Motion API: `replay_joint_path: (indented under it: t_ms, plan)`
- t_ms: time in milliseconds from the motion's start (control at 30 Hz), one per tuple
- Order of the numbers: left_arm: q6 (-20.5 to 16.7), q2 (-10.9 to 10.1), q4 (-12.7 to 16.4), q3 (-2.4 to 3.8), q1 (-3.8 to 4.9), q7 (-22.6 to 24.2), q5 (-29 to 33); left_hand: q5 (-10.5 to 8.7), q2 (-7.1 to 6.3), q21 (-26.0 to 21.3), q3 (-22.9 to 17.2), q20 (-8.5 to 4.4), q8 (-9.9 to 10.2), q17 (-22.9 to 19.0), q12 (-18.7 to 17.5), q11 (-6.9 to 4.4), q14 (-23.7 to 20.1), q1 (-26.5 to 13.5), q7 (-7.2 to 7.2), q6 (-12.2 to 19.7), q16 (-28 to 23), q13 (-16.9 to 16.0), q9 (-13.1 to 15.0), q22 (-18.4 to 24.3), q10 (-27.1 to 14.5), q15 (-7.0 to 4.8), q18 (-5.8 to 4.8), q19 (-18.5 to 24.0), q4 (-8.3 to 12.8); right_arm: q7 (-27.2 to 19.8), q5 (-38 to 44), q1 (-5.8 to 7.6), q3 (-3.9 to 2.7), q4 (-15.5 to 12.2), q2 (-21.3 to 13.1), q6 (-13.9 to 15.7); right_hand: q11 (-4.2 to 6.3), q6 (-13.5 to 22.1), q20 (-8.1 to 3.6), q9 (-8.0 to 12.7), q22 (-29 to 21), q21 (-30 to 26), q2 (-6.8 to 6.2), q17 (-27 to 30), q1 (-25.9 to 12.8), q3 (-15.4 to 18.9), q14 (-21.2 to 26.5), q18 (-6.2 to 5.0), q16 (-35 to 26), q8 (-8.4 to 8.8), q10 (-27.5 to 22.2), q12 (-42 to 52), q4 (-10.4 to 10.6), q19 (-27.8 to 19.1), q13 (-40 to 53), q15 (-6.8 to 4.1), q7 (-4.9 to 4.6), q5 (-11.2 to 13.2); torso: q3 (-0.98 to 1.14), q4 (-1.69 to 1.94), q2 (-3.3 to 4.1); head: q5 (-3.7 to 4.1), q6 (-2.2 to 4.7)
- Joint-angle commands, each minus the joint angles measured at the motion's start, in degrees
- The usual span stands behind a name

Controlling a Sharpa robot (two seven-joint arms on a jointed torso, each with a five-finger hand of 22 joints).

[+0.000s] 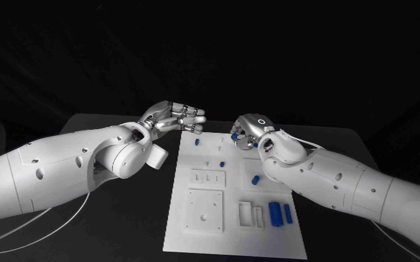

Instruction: Assemble the parts on the task board

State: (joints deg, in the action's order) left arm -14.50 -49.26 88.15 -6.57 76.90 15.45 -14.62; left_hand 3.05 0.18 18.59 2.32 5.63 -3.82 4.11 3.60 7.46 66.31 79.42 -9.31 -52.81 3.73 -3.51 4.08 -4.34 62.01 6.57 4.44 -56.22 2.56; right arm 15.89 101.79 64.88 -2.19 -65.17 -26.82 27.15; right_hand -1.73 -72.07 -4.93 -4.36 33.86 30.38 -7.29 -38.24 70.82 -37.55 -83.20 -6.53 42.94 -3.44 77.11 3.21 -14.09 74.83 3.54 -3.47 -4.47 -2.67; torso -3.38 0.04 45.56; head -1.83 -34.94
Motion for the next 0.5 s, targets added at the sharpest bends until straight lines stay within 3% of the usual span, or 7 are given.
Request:
replay_joint_path:
  t_ms: [33, 133, 367, 500]
  plan:
    - [0.7, 0.3, 0.0, 0.06, 0.12, 0.3, 0.2, -0.02, 0.39, -0.3, 0.2, 0.26, 0.1, 0.1, -0.2, 0.33, 0.4, 0.1, -0.26, -0.1, -0.1, 0.0, -0.1, 0.0, 0.0, 0.23, 0.51, -0.2, 0.1, 1.0, 0.6, 0.26, -0.02, 0.7, 1.0, 1.2, 0.37, -0.5, -0.1, -0.1, 0.1, -0.1, 1.17, -0.1, 0.6, 0.1, 0.0, -0.59, 0.4, -0.23, 0.9, 0.2, -0.3, 0.2, 0.1, -0.36, -0.15, -0.3, -0.12, 0.29, 0.13, -0.01, 0.01]
    - [0.7, 0.5, -0.1, 0.06, 0.13, 0.3, 0.2, -0.02, 0.39, -0.3, 0.2, 0.26, 0.1, 0.1, -0.2, 0.33, 0.4, 0.1, -0.26, -0.1, -0.1, 0.0, -0.1, 0.0, 0.0, 0.23, 0.51, -0.2, 0.1, 0.9, 0.6, 0.4, -0.02, 1.7, 2.2, 1.1, 0.37, -0.5, -0.09, -0.1, 0.2, -0.1, 1.22, 0.0, 0.5, 0.2, 0.0, -0.59, 0.5, -0.22, 0.9, 0.2, -0.4, 0.2, 0.1, -0.36, -0.14, -0.3, -0.22, 0.39, 0.24, 0.11, 0.01]
    - [0.8, 1.0, 0.2, 0.07, 0.46, 0.3, 0.2, -0.01, 0.53, -0.3, 0.3, 0.27, 0.1, 0.1, -0.2, 0.32, 0.4, 0.0, -0.29, -0.2, -0.1, 0.0, -0.1, 0.0, 0.2, 0.23, 0.5, -0.2, 0.1, 0.3, 0.7, 0.47, 0.02, 3.8, 4.6, 0.4, 0.35, -0.5, -0.06, -0.1, 0.4, -0.3, 1.32, 0.0, 0.4, 0.3, 0.0, -0.6, 0.5, -0.21, 0.8, 0.2, -0.5, 0.2, 0.1, -0.34, -0.16, -0.4, -0.8, 1.2, 0.86, 0.48, 0.07]
    - [0.8, 1.1, 0.3, 0.07, 0.67, 0.3, 0.2, -0.01, 0.53, -0.3, 0.3, 0.27, 0.1, 0.1, -0.2, 0.32, 0.4, 0.0, -0.29, -0.2, -0.1, 0.0, -0.1, 0.0, 0.2, 0.23, 0.5, -0.2, 0.1, 0.1, 0.8, 0.42, 0.09, 4.8, 5.3, 0.2, 0.35, -0.5, -0.05, -0.1, 0.4, -0.3, 1.34, 0.0, 0.4, 0.3, 0.0, -0.59, 0.5, -0.23, 0.8, 0.2, -0.5, 0.2, 0.1, -0.34, -0.15, -0.4, -1.01, 1.52, 1.14, 0.76, 0.2]
